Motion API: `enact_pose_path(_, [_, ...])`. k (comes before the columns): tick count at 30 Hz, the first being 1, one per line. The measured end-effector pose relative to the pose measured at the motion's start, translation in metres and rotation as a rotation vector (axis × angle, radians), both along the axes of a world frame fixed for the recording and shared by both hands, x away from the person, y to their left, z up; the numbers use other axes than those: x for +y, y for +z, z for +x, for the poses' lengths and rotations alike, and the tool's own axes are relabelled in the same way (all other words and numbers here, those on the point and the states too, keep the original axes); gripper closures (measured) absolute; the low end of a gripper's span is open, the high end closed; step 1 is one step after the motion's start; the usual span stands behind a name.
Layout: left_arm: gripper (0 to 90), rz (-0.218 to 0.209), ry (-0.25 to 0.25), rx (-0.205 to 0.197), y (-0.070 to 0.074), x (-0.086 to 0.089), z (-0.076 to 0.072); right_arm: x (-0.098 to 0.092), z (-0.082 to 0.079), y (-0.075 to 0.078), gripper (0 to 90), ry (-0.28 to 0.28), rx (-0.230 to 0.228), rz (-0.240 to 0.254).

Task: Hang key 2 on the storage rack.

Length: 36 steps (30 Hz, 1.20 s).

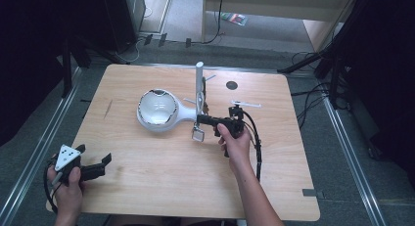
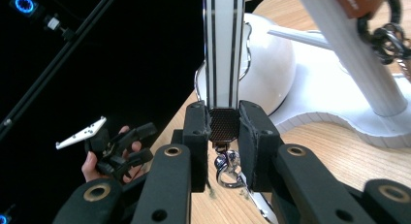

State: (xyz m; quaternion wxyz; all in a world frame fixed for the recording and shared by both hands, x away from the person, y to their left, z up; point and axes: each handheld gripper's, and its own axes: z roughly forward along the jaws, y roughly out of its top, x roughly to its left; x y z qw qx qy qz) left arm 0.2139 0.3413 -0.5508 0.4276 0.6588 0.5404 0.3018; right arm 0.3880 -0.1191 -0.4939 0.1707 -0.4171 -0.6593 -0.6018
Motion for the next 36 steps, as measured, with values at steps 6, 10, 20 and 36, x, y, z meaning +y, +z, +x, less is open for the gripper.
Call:
enact_pose_path(6, [0.0,0.002,0.002,0.007,0.0,0.0,0.001,-0.004,0.002,-0.007,75.2,-0.06,0.051,0.005])
enact_pose_path(10, [0.0,0.002,0.001,0.004,0.0,0.0,0.001,-0.008,0.003,-0.01,67.7,-0.123,0.058,-0.001])
enact_pose_path(20, [0.0,-0.003,0.004,0.006,0.0,0.0,0.002,-0.015,-0.01,0.004,47.5,-0.264,-0.103,-0.153])
enact_pose_path(36, [0.0,-0.019,0.005,0.019,0.0,0.002,0.003,-0.028,-0.031,-0.001,24.2,-0.456,-0.258,-0.43])
